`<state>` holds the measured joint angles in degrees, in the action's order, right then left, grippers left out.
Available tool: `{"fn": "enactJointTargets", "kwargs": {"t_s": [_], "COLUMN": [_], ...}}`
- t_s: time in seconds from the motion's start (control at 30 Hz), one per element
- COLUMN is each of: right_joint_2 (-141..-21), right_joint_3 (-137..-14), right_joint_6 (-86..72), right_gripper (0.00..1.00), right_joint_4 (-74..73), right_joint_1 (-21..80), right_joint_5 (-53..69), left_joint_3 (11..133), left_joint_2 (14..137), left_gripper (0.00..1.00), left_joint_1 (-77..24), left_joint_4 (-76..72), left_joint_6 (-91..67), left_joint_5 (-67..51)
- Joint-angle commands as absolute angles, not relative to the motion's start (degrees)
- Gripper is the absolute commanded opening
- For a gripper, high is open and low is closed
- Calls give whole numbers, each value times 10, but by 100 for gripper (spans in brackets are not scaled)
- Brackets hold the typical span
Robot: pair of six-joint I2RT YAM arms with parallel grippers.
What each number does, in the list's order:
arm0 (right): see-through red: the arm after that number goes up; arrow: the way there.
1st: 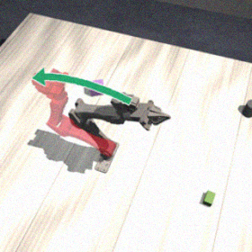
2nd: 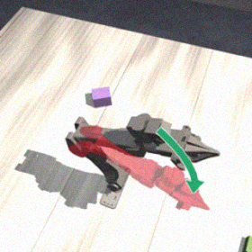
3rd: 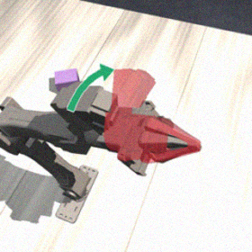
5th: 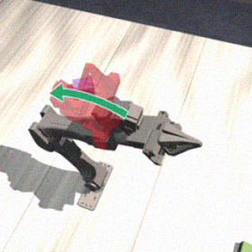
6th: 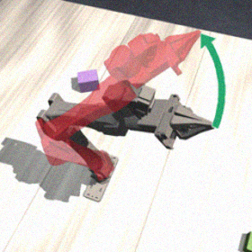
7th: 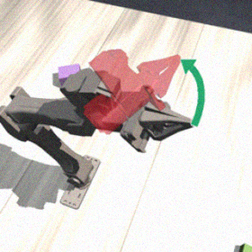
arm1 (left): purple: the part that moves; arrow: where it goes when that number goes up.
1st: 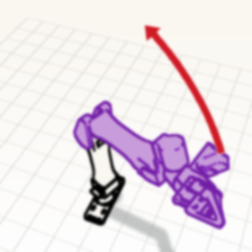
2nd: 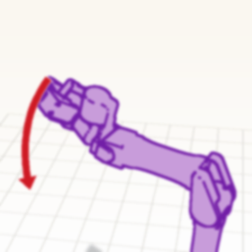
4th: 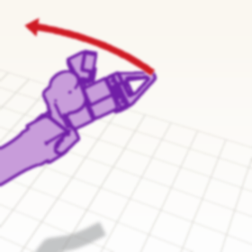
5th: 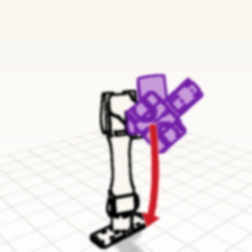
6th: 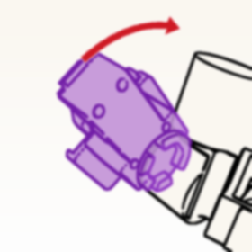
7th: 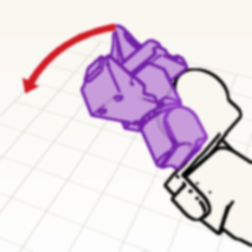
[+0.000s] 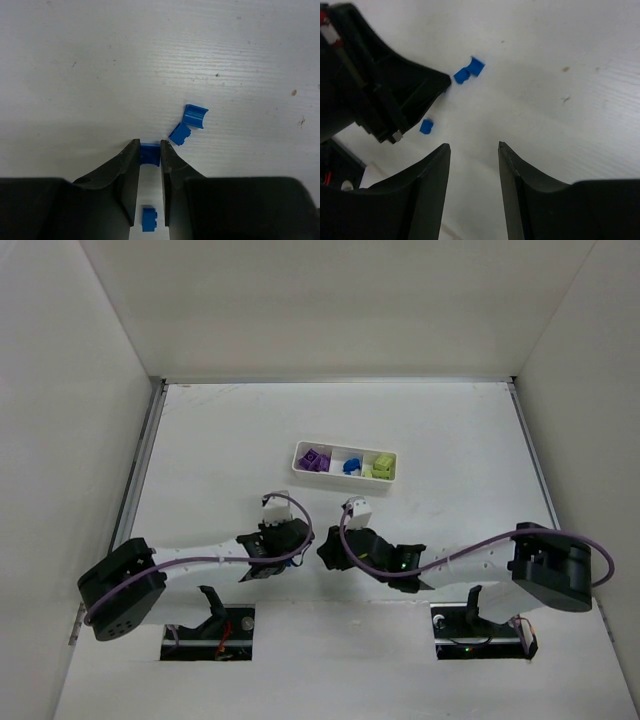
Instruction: Sort the legos into containers by color
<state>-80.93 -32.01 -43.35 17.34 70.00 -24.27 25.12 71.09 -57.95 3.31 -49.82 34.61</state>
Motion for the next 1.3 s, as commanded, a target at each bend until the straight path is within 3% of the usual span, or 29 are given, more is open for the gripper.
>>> {"fn": "enactJointTargets", "kwargs": {"t_s": [0.0, 0.27, 0.53, 0.9, 1.27], "right_joint_2": [-830, -924, -1012, -1098, -1100], "right_joint_3": [-351, -418, -521, -628, -624], "right_joint_6": [-438, -430, -407, -399, -426], "right_gripper": [49, 47, 43, 41, 16], "right_joint_4": [232, 244, 130, 9, -17], "right_joint_1": [735, 791, 805, 828, 829], "right_joint_5": [-252, -275, -349, -415, -433], "left_joint_3": [245, 229, 236, 259, 272], "left_joint_2": [676, 550, 417, 366, 421], "left_gripper": [14, 14, 14, 15, 15], "left_joint_1": [-570, -502, -424, -342, -338], "left_joint_4": [70, 78, 93, 69, -3], "left_joint_6": [-497, -494, -484, -457, -448], "left_joint_5": [347, 312, 285, 260, 220]}}
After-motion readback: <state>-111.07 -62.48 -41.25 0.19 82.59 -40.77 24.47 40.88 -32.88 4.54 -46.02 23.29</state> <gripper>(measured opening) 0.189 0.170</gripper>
